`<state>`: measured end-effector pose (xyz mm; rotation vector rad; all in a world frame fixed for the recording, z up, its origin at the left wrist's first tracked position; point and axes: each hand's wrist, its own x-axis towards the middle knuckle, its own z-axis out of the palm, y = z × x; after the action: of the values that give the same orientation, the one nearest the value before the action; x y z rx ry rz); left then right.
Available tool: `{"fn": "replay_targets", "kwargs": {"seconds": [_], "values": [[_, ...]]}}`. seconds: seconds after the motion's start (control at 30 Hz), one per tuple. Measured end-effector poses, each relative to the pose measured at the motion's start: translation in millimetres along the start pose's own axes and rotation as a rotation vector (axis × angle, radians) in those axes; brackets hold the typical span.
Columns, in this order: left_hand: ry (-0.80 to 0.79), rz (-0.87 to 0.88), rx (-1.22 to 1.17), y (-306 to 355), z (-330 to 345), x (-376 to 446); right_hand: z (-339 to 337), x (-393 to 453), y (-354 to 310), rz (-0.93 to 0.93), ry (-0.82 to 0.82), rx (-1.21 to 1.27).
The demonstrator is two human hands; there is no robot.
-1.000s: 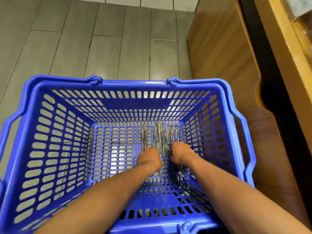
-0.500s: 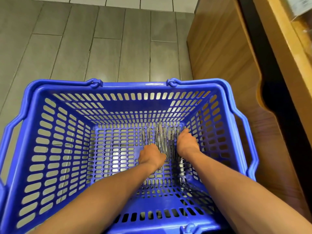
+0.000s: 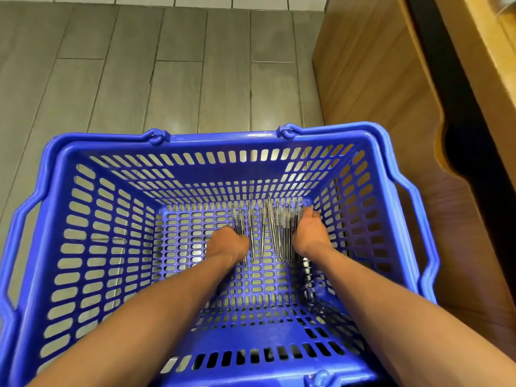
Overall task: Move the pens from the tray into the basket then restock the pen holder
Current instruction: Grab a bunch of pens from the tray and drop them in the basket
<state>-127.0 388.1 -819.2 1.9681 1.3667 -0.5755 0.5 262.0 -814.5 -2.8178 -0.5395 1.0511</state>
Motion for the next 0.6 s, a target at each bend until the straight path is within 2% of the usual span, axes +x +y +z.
{"fn": "replay_targets", "kwargs": {"seconds": [0.27, 0.43, 0.6], "values": [[0.014, 0.046, -0.067, 20.9, 11.0, -5.5, 0.2, 0.1, 4.1, -0.014, -0.012, 0.097], [-0.093, 0.039, -0.078, 25.4, 17.8, -11.5, -2.3, 1.3, 2.7, 0.010, -0.035, 0.180], [-0.070, 0.050, -0.131, 36.9, 22.0, -11.4, -1.3, -1.4, 3.6, -0.015, -0.029, 0.133]]}}
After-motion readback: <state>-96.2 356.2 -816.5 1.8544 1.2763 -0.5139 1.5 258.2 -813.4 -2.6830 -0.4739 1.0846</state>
